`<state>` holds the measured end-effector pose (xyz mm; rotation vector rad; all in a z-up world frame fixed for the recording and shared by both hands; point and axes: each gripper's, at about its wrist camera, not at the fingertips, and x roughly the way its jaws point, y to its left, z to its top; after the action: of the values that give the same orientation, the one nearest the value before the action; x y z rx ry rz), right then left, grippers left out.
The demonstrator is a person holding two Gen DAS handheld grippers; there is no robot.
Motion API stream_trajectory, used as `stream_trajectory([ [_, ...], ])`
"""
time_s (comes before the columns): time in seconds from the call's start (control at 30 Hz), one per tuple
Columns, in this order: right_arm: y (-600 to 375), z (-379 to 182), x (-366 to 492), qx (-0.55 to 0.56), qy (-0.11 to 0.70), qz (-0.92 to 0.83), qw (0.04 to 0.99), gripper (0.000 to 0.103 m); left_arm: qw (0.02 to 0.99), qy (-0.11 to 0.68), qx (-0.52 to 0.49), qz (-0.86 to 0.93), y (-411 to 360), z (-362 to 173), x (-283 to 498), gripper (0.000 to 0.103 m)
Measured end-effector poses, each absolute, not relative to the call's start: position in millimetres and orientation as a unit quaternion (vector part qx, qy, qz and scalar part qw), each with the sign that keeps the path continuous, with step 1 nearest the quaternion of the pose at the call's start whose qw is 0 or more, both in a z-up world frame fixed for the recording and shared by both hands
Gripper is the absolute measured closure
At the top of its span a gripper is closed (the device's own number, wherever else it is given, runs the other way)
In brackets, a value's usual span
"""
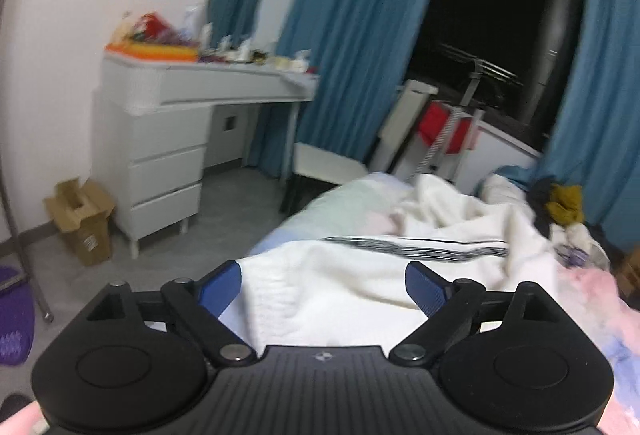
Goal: Fold clothes
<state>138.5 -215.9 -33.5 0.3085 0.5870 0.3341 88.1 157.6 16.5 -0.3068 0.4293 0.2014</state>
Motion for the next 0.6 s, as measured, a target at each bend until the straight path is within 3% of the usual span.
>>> stream_trajectory([
  [0.3, -288, 13, 118, 0.112, 0.237, 0.066, 0.963, 0.022, 0.971, 0.225, -0.075, -0.028, 28, 47, 148, 0.012],
  [0.6, -368, 2, 141, 0.203, 0.223, 0.021, 0.953, 0.022, 0.968, 0.238, -0.025, -0.070, -96, 25, 276, 0.021],
])
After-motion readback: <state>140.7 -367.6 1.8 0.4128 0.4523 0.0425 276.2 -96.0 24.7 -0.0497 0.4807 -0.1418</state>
